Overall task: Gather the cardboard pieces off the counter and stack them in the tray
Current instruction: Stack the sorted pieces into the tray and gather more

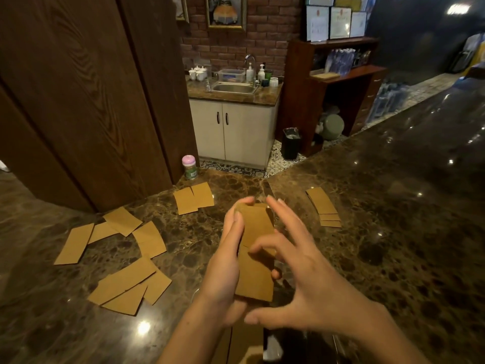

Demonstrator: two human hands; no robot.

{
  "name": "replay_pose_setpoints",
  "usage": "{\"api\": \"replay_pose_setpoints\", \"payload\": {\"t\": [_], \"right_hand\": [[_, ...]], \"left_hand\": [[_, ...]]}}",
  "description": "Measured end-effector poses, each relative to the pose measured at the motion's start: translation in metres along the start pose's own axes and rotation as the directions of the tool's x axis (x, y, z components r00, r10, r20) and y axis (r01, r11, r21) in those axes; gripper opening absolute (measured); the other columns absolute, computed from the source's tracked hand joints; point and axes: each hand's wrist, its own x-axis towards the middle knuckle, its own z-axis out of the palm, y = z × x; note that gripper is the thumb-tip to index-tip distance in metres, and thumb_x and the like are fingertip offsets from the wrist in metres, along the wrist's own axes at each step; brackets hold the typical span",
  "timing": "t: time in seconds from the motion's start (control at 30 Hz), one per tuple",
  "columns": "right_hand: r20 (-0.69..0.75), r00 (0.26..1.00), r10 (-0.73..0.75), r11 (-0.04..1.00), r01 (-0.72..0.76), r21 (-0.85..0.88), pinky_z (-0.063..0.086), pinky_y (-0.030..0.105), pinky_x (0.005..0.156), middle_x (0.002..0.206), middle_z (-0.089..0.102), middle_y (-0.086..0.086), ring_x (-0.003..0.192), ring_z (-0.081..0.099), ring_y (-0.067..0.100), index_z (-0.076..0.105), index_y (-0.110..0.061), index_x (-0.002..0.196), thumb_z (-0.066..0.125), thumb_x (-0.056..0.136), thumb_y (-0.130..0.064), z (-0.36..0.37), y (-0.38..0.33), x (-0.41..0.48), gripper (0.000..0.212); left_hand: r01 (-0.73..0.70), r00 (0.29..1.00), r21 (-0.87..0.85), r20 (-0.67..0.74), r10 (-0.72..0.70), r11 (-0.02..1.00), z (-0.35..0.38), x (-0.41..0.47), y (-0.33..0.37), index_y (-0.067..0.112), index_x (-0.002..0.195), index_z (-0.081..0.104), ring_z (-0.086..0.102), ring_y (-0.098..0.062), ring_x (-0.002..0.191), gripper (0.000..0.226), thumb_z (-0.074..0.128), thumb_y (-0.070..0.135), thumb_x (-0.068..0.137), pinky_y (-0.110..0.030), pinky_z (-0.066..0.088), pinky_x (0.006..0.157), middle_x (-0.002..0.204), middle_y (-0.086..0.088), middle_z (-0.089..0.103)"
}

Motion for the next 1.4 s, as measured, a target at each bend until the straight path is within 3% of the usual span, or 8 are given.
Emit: {"api": "replay_pose_setpoints", "payload": {"t": [0.07,0.23,0.37,0.8,0.97,1.1,1.23,1.4], "right_hand": [[-0.019,0.999,-0.034,0.993,0.032,-0.112,0.012,0.06,0.128,0.17,0.007,-0.016,0.159,0.0,0.006,0.046,-0.044,0.121,0.086,0.066,-0.064,-0.005,0.004,0.001,0.071],[-0.047,0.999,-0.024,0.991,0.017,-0.13,0.009,0.055,0.129,0.167,0.019,-0.02,0.156,0.015,0.0,0.049,-0.037,0.119,0.087,0.061,-0.068,-0.009,0.009,0.0,0.076],[-0.01,1.0,-0.017,0.994,0.016,-0.104,0.027,0.053,0.123,0.16,0.021,-0.023,0.148,0.008,-0.013,0.046,-0.041,0.119,0.088,0.06,-0.061,-0.005,0.005,-0.001,0.076],[0.013,1.0,-0.02,0.99,0.021,-0.14,0.037,0.028,0.11,0.15,0.03,-0.013,0.139,0.033,0.009,0.041,-0.035,0.119,0.086,0.056,-0.065,0.011,-0.001,-0.004,0.083],[0.16,0.985,0.067,0.997,-0.06,-0.046,0.046,0.032,0.108,0.151,0.025,-0.027,0.141,0.033,0.002,0.04,-0.041,0.112,0.088,0.061,-0.065,0.009,-0.007,-0.018,0.074],[0.404,0.897,0.178,0.97,-0.228,0.079,0.032,0.017,0.114,0.141,0.023,-0.051,0.138,0.022,-0.024,0.042,-0.045,0.106,0.095,0.06,-0.055,-0.007,0.005,-0.041,0.071],[0.583,0.749,0.315,0.943,-0.181,-0.278,0.035,0.028,0.114,0.147,0.026,-0.023,0.139,0.027,0.001,0.041,-0.043,0.114,0.082,0.073,-0.062,0.003,0.018,-0.048,0.061],[0.638,0.623,0.453,0.833,-0.039,-0.552,0.041,0.049,0.114,0.157,0.03,0.015,0.141,0.031,0.035,0.034,-0.018,0.146,0.078,0.077,-0.056,0.046,0.031,-0.049,0.09]], "left_hand": [[0.028,0.998,-0.025,0.05,-0.027,0.999,0.0,-0.001,-0.004,0.035,0.122,0.061,0.062,-0.035,0.087,0.035,0.039,0.051,0.099,-0.04,0.052,0.067,0.129,-0.022,0.06],[0.078,0.99,-0.035,0.118,-0.073,0.996,-0.001,-0.006,-0.011,0.045,0.128,0.059,0.061,-0.033,0.07,0.038,0.033,0.051,0.102,-0.038,0.052,0.06,0.104,-0.02,0.067],[0.084,0.994,-0.082,0.074,-0.078,0.993,-0.004,-0.005,-0.012,0.03,0.119,0.061,0.062,-0.033,0.073,0.035,0.035,0.047,0.104,-0.038,0.052,0.059,0.115,-0.02,0.062],[0.194,0.98,-0.037,0.04,-0.193,0.98,-0.009,-0.024,-0.009,0.036,0.127,0.065,0.066,-0.033,0.068,0.039,0.041,0.05,0.099,-0.04,0.059,0.06,0.102,-0.019,0.07],[0.193,0.981,0.262,-0.051,-0.186,0.945,-0.025,-0.035,-0.018,0.046,0.133,0.059,0.073,-0.013,0.105,0.04,0.04,0.047,0.098,-0.027,0.059,0.08,0.127,0.002,0.072],[0.12,0.992,0.756,-0.06,-0.115,0.644,-0.062,-0.058,-0.028,0.069,0.135,0.04,0.063,0.002,0.118,0.051,0.043,0.08,0.085,-0.031,0.051,0.103,0.125,0.021,0.07],[-0.226,0.974,0.956,0.225,-0.025,-0.185,-0.107,-0.076,-0.033,0.052,0.115,0.063,0.06,0.009,0.101,0.04,0.045,0.076,0.09,-0.02,0.036,0.093,0.106,0.035,0.064],[-0.347,0.923,0.846,0.232,-0.306,-0.405,-0.121,-0.075,-0.052,0.051,0.099,0.063,0.059,-0.001,0.098,0.044,0.063,0.078,0.064,-0.036,0.028,0.087,0.105,0.028,0.064]]}}
